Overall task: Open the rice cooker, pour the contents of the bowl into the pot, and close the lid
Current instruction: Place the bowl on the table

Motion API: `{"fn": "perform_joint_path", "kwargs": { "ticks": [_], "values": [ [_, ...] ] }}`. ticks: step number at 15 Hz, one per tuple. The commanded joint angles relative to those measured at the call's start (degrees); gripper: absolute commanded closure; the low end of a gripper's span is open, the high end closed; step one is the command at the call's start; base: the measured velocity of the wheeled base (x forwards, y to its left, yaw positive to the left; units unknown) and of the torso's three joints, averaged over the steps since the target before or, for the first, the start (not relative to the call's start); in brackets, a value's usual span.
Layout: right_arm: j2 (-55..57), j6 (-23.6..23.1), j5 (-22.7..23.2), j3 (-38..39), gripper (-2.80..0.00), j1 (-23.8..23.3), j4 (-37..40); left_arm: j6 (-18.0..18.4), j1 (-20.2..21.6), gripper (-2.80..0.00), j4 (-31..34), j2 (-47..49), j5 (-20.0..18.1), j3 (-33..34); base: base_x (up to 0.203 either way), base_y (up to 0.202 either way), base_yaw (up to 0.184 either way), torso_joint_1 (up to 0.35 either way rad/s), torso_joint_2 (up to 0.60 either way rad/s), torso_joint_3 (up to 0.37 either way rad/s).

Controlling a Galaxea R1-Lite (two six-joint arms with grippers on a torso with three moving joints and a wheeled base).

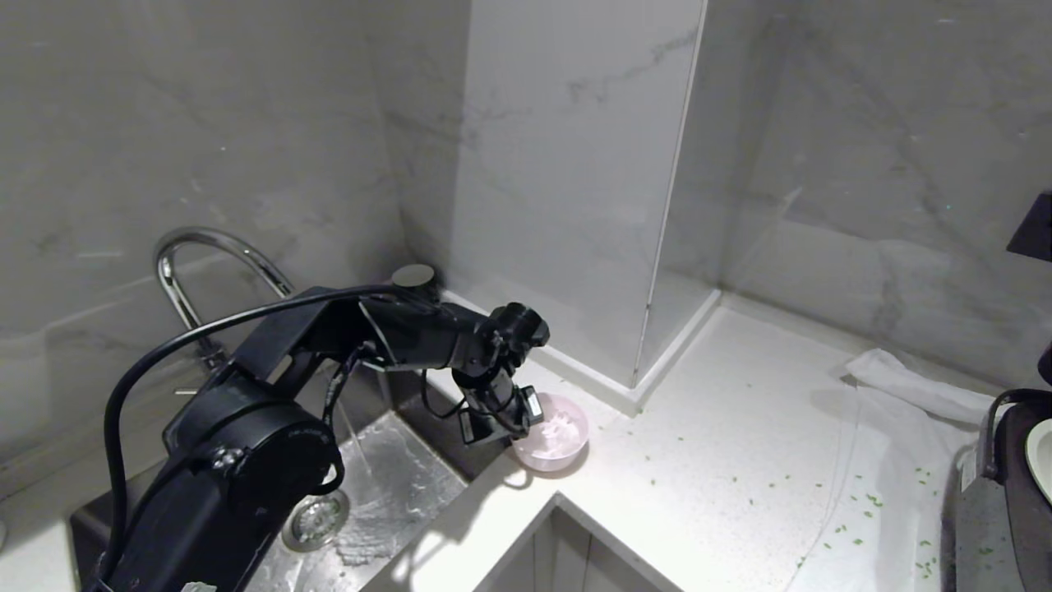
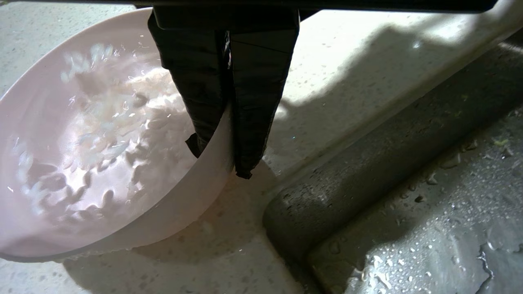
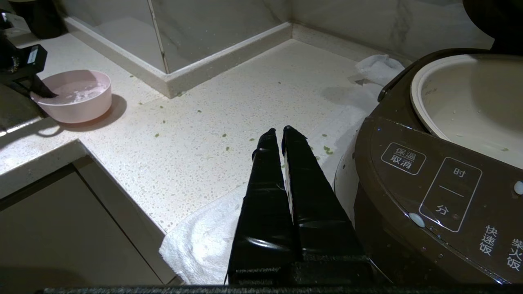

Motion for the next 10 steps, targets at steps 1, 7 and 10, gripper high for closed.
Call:
{"fn": "perform_joint_path", "kwargs": {
  "ticks": [1, 7, 10],
  "values": [
    [-0.01, -0.05, 0.0, 0.0, 0.0, 0.01, 0.04, -0.34, -0.38, 0.0, -0.2, 0.59, -0.01, -0.1, 0.0, 0.0, 0.0, 0.0, 0.0, 0.0],
    [0.07, -0.05, 0.0, 0.0, 0.0, 0.01, 0.04, -1.5, -0.7, -2.8, -1.85, 1.09, 0.64, -0.11, 0.0, 0.0, 0.0, 0.0, 0.0, 0.0],
    [0.07, -0.05, 0.0, 0.0, 0.0, 0.01, 0.04, -1.66, -0.63, -2.8, -2.03, 0.83, 0.8, -0.11, 0.0, 0.0, 0.0, 0.0, 0.0, 0.0]
  ]
}}
